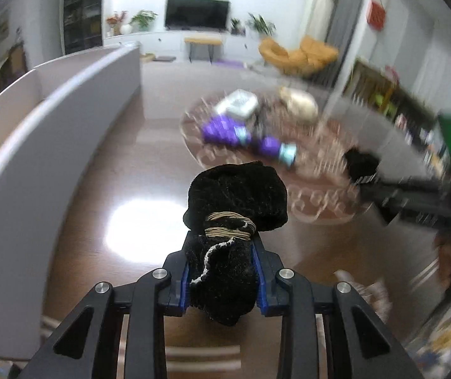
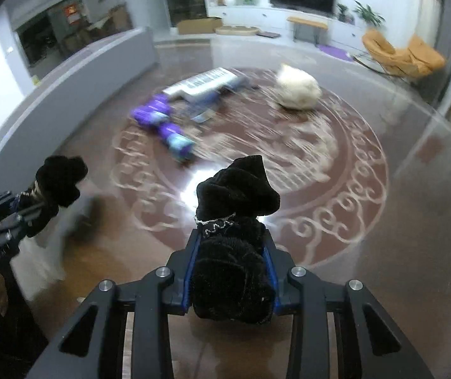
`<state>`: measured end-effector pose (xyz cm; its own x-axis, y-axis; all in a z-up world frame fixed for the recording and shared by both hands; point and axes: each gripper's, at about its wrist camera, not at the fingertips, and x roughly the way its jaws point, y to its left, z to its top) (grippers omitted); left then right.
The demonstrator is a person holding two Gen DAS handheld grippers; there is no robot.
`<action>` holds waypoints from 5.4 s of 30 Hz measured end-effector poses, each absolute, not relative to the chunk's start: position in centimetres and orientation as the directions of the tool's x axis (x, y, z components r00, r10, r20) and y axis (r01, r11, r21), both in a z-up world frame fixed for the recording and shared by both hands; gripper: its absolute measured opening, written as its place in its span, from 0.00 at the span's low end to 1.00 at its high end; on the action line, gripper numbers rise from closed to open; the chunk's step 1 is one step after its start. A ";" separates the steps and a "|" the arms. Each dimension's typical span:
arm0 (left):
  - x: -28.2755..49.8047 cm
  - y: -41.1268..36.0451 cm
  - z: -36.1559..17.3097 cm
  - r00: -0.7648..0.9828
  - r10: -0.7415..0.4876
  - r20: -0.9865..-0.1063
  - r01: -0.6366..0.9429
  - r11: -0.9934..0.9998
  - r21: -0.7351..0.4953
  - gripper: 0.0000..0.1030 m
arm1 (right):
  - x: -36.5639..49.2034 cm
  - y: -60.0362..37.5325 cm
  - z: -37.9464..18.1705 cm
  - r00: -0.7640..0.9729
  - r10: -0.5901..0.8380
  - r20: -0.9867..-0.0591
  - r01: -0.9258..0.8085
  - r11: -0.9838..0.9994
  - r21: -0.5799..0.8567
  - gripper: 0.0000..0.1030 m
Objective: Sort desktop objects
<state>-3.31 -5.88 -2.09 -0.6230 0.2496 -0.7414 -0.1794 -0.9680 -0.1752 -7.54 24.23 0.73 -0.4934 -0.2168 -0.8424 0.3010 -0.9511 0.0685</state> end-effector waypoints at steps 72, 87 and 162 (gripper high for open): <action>-8.4 0.7 -7.4 -0.582 0.044 -0.812 -0.074 -0.997 -0.002 1.00 | -7.7 29.2 -3.9 -0.575 -0.075 -0.814 0.149 -0.989 -0.015 1.00; -8.6 0.8 -7.3 -0.565 0.045 -0.824 -0.070 -0.998 -0.007 1.00 | -7.6 29.2 -3.9 -0.576 -0.074 -0.814 0.148 -0.989 -0.014 1.00; -6.5 -2.4 -6.3 -0.614 0.157 -0.773 -0.258 -0.966 0.008 0.60 | -5.3 25.7 -2.6 -0.595 -0.113 -0.795 0.161 -0.987 0.020 0.93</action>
<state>-6.50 -2.41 -6.30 -0.6141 0.1573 -0.7734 -0.2579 -0.9661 0.0083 -5.29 25.74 -2.63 -0.5954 -0.1135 -0.7953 0.1609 -0.9868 0.0203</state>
